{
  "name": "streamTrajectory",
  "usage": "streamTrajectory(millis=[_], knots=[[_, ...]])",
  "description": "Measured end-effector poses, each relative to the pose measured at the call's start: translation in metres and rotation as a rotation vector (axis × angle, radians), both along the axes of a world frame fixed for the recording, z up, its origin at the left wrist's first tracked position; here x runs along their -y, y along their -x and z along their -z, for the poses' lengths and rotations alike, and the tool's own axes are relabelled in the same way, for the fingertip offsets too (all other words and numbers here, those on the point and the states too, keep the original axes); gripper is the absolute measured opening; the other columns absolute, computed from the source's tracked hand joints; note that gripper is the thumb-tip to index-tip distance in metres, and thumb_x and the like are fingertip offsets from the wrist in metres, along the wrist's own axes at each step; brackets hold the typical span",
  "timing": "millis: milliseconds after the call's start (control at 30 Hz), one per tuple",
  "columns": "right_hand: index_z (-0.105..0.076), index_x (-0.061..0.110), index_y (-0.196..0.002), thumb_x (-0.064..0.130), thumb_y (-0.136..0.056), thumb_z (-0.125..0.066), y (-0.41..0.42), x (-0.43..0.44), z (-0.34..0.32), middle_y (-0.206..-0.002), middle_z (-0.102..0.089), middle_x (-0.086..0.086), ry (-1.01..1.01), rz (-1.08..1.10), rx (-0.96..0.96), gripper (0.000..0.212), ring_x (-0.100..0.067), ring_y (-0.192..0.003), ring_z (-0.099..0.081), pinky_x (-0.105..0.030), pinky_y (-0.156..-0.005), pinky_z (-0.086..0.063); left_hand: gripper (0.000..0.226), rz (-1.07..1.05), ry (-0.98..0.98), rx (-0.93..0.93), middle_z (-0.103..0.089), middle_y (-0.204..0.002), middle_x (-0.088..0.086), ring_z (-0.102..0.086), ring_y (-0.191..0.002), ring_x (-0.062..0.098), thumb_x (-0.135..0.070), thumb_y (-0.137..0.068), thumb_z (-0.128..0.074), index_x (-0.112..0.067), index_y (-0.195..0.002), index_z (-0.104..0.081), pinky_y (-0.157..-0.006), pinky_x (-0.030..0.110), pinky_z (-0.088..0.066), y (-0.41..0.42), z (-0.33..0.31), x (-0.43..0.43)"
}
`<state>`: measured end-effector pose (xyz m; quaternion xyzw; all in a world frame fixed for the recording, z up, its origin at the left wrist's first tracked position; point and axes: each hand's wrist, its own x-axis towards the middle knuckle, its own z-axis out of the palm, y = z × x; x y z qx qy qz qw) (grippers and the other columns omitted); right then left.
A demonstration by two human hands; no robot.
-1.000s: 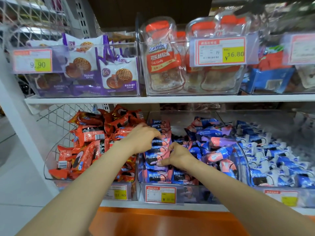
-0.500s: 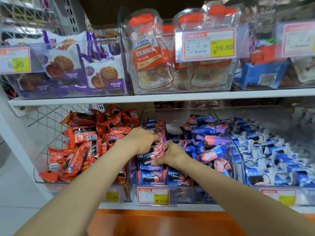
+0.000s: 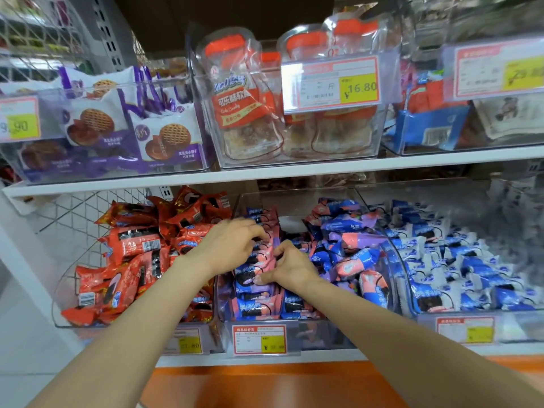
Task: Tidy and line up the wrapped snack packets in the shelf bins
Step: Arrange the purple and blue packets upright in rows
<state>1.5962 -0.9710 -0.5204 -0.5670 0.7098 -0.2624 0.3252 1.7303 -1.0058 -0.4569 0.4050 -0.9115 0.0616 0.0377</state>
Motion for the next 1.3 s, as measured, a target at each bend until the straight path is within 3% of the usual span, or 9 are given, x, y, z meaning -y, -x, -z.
streamTrajectory(millis=[200, 267, 367, 467, 633, 800, 900, 1133, 1300], knots=[[-0.033, 0.011, -0.131, 0.033, -0.077, -0.075, -0.008, -0.029, -0.032, -0.130, -0.046, -0.011, 0.120, -0.111, -0.283, 0.072, -0.032, -0.117, -0.050, -0.037, -0.086, -0.043, 0.027, 0.002, -0.032, -0.357, -0.060, -0.110, -0.005, -0.056, -0.100, 0.015, -0.014, -0.093, -0.051, -0.025, -0.115, -0.061, -0.080, 0.031, -0.047, -0.005, -0.009, -0.009], [-0.043, 0.015, -0.128, 0.033, -0.083, -0.069, 0.000, -0.047, -0.057, -0.122, -0.054, -0.007, 0.253, -0.173, -0.388, 0.055, -0.028, -0.111, -0.054, -0.033, -0.081, -0.043, 0.027, -0.016, -0.065, -0.546, -0.063, -0.096, -0.003, -0.058, -0.087, 0.015, -0.011, -0.091, -0.054, -0.021, -0.113, -0.063, -0.081, 0.034, -0.049, -0.001, -0.016, -0.012], [-0.065, 0.024, -0.103, 0.029, -0.084, -0.065, 0.031, -0.068, -0.093, -0.087, -0.065, 0.007, 0.448, -0.147, -0.331, 0.019, -0.014, -0.087, -0.059, -0.028, -0.075, -0.045, 0.020, 0.003, -0.138, -0.712, -0.060, -0.085, -0.008, -0.055, -0.070, 0.001, -0.005, -0.087, -0.060, -0.019, -0.101, -0.064, -0.075, 0.023, -0.047, 0.011, -0.024, -0.024], [-0.070, 0.026, -0.089, 0.020, -0.080, -0.070, 0.082, -0.073, -0.107, -0.077, -0.066, 0.009, 0.555, -0.060, -0.269, 0.011, -0.009, -0.075, -0.058, -0.029, -0.077, -0.049, 0.022, 0.135, -0.279, -0.689, -0.062, -0.084, -0.008, -0.054, -0.067, -0.002, -0.011, -0.080, -0.070, -0.027, -0.083, -0.055, -0.067, 0.018, -0.042, 0.032, -0.021, -0.042], [-0.073, 0.027, -0.097, 0.020, -0.079, -0.074, 0.130, -0.077, -0.086, -0.097, -0.064, 0.003, 0.487, -0.176, -0.466, 0.019, -0.018, -0.090, -0.052, -0.031, -0.084, -0.039, 0.050, 0.233, -0.188, -0.272, -0.052, -0.116, -0.006, -0.045, -0.106, 0.012, -0.046, -0.076, -0.071, -0.022, -0.115, -0.050, -0.087, 0.029, -0.036, 0.080, 0.016, -0.063], [-0.067, 0.031, -0.113, 0.023, -0.088, -0.064, 0.137, -0.081, -0.071, -0.110, -0.061, 0.002, 0.457, -0.244, -0.579, 0.026, -0.016, -0.094, -0.043, -0.027, -0.086, -0.033, 0.030, 0.149, -0.221, -0.487, -0.062, -0.103, -0.008, -0.052, -0.093, 0.010, -0.035, -0.081, -0.069, -0.023, -0.107, -0.059, -0.072, 0.028, -0.034, 0.089, 0.021, -0.056], [-0.070, 0.031, -0.106, 0.034, -0.086, -0.064, 0.139, -0.080, -0.071, -0.105, -0.063, 0.004, 0.500, -0.199, -0.565, 0.021, -0.015, -0.093, -0.046, -0.027, -0.085, -0.035, 0.023, 0.128, -0.422, -0.568, -0.067, -0.094, -0.001, -0.056, -0.074, 0.007, -0.027, -0.079, -0.072, -0.023, -0.100, -0.063, -0.072, 0.029, -0.043, 0.074, 0.007, -0.046], [-0.072, 0.024, -0.105, 0.040, -0.083, -0.065, 0.137, -0.082, -0.073, -0.098, -0.066, 0.001, 0.653, -0.171, -0.587, 0.027, -0.015, -0.084, -0.045, -0.033, -0.081, -0.040, 0.020, 0.152, -0.616, -0.771, -0.062, -0.086, -0.008, -0.056, -0.069, -0.008, -0.001, -0.081, -0.068, -0.017, -0.091, -0.060, -0.066, 0.009, -0.043, 0.035, -0.015, -0.040], [-0.059, 0.026, -0.115, 0.034, -0.076, -0.075, 0.096, -0.090, -0.080, -0.090, -0.063, 0.007, 0.582, -0.225, -0.129, 0.043, -0.007, -0.075, -0.053, -0.018, -0.070, -0.042, 0.021, 0.200, -0.674, -0.965, -0.063, -0.084, -0.007, -0.056, -0.070, -0.003, -0.003, -0.083, -0.066, -0.022, -0.092, -0.061, -0.065, 0.012, -0.045, 0.032, -0.019, -0.054]])
